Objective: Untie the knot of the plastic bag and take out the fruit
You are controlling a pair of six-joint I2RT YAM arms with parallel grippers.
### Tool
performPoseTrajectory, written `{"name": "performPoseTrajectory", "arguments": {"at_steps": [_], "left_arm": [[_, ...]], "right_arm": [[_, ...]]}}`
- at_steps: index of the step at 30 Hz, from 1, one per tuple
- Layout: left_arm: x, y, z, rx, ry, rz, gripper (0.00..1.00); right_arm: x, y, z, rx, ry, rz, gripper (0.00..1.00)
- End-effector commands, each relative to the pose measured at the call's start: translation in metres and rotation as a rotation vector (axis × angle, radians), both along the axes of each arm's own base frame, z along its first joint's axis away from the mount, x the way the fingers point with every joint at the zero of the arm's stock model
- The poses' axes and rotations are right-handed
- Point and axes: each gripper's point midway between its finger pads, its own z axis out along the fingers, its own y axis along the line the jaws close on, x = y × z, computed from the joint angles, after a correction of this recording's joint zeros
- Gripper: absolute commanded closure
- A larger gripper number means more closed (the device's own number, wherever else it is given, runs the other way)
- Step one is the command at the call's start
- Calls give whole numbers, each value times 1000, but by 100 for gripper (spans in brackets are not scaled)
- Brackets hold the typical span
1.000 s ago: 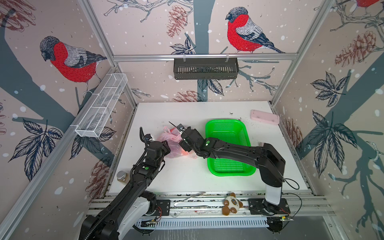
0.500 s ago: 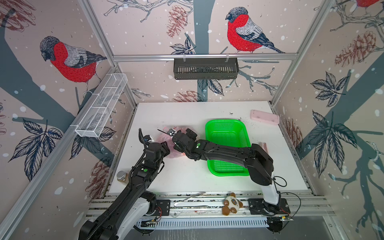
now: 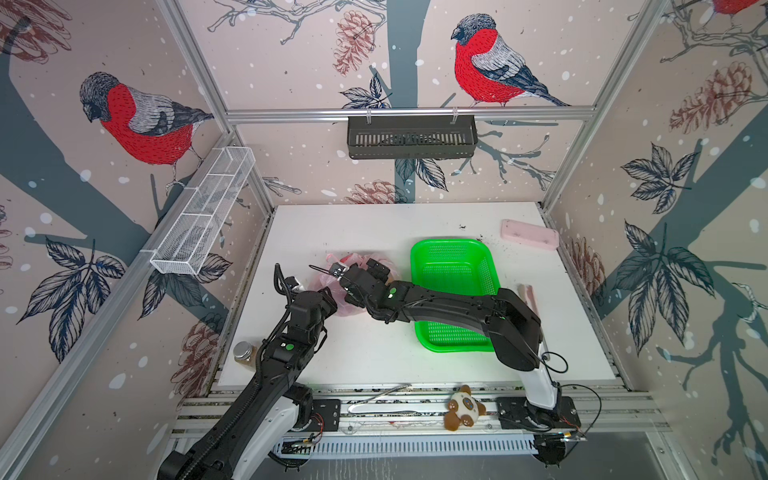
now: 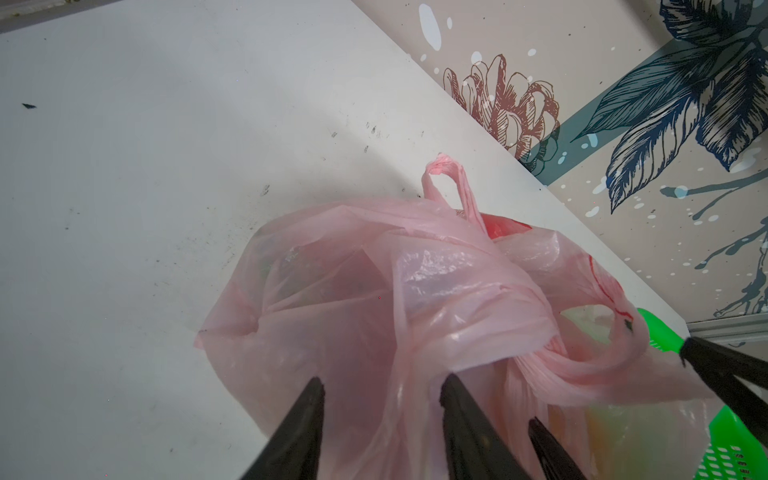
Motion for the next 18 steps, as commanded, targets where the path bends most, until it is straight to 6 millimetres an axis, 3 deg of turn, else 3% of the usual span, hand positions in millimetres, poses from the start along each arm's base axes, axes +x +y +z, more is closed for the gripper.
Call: {"name": "performPoseTrajectory", "arguments": {"at_steps": [1,5,8,10,12,18], "left_arm": [[2,5,-1,3,-5,31,53],[5,7,-4,16,-5,43,55],[11,7,-6,20,-7,45,62],[16,6,-9,20,-5,41,72],[21,3,-12,19,-2,32,80],[25,3,-23,6,22,54,91]], "right_arm": [[7,13,2,39,8,23,11],[14,19,-1,53,19,28,19],[16,22,0,72,28,29,43],[15,22,4,90,35,31,59],[12,21,9,111,44,34,68],[5,9,32,209,67,21,76]]}}
